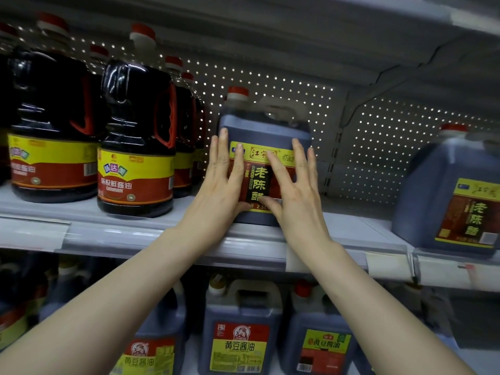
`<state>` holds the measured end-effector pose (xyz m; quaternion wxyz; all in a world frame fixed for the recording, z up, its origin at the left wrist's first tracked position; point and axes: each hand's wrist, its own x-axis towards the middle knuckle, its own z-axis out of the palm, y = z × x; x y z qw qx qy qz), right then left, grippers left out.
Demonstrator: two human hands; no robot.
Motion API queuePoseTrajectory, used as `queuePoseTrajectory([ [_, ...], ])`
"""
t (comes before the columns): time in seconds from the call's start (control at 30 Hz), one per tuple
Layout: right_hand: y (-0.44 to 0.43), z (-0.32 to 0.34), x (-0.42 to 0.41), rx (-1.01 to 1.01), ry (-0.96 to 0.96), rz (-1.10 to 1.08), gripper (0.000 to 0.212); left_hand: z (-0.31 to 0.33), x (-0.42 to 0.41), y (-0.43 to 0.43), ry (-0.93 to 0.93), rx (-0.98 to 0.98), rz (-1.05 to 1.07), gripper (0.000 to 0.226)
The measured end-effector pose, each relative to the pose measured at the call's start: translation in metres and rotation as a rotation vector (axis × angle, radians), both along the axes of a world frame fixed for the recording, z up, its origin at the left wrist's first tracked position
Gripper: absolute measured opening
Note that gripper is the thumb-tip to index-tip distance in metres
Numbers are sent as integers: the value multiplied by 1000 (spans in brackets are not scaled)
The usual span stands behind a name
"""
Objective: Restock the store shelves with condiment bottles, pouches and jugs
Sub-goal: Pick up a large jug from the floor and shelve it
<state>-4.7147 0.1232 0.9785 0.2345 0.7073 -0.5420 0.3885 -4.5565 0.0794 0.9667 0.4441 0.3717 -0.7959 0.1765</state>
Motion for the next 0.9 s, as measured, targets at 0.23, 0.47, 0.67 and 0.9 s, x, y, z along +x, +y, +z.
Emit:
queuePoseTrajectory([
  [0.23,-7,3,8,20,-38,-53,77,1,-2,-6,32,76,-10,107],
  [0.47,-1,3,15,62,-81,-85,73,-1,1,-5,82,90,-44,110],
  [0.67,23,-3,6,75,-37,-86,60,-4,1,6,65,40,-16,87],
  [0.9,79,-13,-20,60,-8,-124,59,-21,-28,62,34,-34,-146,68],
])
